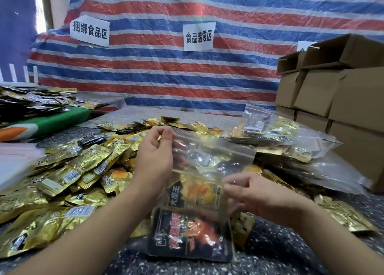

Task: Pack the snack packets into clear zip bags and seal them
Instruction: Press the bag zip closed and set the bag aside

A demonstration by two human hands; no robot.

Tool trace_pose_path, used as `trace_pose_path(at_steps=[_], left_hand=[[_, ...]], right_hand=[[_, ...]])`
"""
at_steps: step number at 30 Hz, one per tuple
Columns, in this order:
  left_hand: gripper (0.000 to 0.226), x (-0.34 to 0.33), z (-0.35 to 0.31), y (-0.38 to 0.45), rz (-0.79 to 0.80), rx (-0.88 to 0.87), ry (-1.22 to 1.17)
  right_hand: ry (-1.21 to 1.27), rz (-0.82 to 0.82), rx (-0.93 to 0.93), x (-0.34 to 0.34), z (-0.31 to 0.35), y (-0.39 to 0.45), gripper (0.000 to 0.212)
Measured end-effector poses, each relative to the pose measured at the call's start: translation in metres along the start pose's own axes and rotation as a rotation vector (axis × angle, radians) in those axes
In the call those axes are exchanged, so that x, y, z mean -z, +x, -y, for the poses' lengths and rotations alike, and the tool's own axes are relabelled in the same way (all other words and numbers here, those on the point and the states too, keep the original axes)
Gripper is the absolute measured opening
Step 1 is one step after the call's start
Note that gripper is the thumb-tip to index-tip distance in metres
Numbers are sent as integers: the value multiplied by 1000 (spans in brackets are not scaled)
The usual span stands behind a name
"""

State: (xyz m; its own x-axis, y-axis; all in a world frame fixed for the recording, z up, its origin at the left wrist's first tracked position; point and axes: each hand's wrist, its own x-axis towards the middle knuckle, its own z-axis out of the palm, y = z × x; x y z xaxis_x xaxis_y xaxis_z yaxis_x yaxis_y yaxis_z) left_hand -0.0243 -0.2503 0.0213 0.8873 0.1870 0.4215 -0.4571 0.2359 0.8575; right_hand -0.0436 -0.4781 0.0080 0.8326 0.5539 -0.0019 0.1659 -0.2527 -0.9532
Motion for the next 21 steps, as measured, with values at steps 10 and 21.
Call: trace_pose_path(at_steps=[10,21], left_hand=[[35,4,-2,4,1,71,66],[40,1,17,5,30,158,388]], right_hand=[[-15,-147,-4,-20,6,5,31],[727,-537,60,17,26,16,37]])
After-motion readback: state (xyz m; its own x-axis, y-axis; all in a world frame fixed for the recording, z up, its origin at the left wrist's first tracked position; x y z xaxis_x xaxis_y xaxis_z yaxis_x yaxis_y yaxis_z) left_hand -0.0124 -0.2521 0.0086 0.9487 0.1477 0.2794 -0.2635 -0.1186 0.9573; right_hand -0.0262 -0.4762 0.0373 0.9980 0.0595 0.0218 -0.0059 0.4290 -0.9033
